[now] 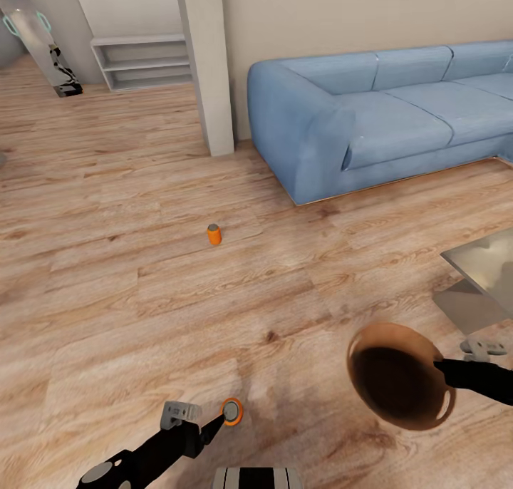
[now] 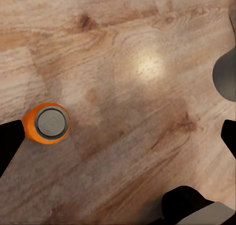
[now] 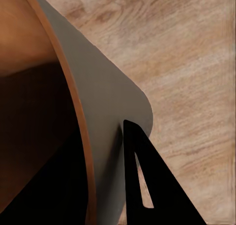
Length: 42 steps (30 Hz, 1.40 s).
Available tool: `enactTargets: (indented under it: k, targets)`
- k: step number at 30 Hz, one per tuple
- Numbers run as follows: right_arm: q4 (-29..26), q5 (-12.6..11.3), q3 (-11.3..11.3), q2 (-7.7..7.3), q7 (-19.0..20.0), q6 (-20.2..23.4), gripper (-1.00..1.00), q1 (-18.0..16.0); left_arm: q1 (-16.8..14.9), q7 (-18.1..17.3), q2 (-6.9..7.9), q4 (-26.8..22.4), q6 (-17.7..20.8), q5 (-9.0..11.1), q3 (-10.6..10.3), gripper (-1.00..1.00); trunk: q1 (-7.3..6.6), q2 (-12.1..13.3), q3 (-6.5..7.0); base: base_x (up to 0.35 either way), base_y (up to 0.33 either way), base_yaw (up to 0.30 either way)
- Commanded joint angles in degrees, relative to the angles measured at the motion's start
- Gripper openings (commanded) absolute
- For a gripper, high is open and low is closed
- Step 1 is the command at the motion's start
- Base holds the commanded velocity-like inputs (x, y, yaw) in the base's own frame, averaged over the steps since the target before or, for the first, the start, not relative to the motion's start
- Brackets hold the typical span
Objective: Put the three can of soda from the living room inside the tash can in the kitchen.
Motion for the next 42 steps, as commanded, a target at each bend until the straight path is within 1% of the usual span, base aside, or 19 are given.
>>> enactTargets:
  k: [1,5,8,18,21,27,31,40,41,42]
  targets:
    - [0.0,0.1,0.1,0.11,-0.3,0.3,-1.00,0.0,0.0,0.1,-0.01,0.1,0.0,0.0,0.0,1.00,-0.01,0.0,0.01,0.000,0.000,0.000]
    - [-0.1,2.4,0.0,0.13,-0.2,0.0,-1.00,0.0,0.0,0.0,0.03,0.1,0.0,0.1,0.1,1.00,-0.01,0.0,0.01,0.000,0.000,0.000]
    - [-0.2,3.3,-0.8,0.49,-0.1,0.3,-1.00,0.0,0.0,0.0,0.35,0.4,0.0,0.2,1.0,1.00,-0.01,0.0,0.01,0.000,0.000,0.000]
    - [-0.4,5.5,-4.1,0.83,0.4,1.0,-1.00,0.0,0.0,-0.2,0.55,0.7,0.6,0.0,4.2,1.00,-0.01,0.0,0.01,0.000,0.000,0.000]
    - [-0.4,6.2,-4.5,0.85,0.5,1.0,-1.00,0.0,0.0,-0.2,0.55,0.7,0.6,-0.1,5.2,1.00,-0.01,0.0,0.01,0.000,0.000,0.000]
    - [-0.5,7.0,-6.4,0.86,0.5,1.1,-1.00,0.0,0.0,-0.2,0.49,0.6,0.7,-0.1,7.1,1.00,-0.01,0.0,0.02,0.000,0.000,0.000]
    - [-0.6,7.8,-6.8,0.87,0.5,1.5,-1.00,0.0,0.0,-0.2,0.41,0.6,0.6,-0.1,8.3,1.00,-0.01,0.0,0.16,0.000,0.000,0.000]
    - [-0.6,8.4,-6.8,0.82,0.5,3.3,-1.00,0.0,0.0,-0.2,0.43,0.6,0.5,-0.1,8.3,1.00,-0.01,0.0,0.70,0.000,0.000,0.000]
    - [-0.6,-0.8,-6.8,0.81,0.5,3.7,-1.00,0.0,0.0,-0.2,0.43,0.6,0.5,-0.1,8.3,1.00,-0.01,0.0,0.72,0.000,0.000,0.000]
    - [-0.6,-0.8,-6.9,0.80,0.5,3.8,-1.00,0.0,0.0,-0.2,0.44,0.6,0.5,-0.1,8.3,1.00,-0.01,0.0,0.74,0.000,0.000,0.000]
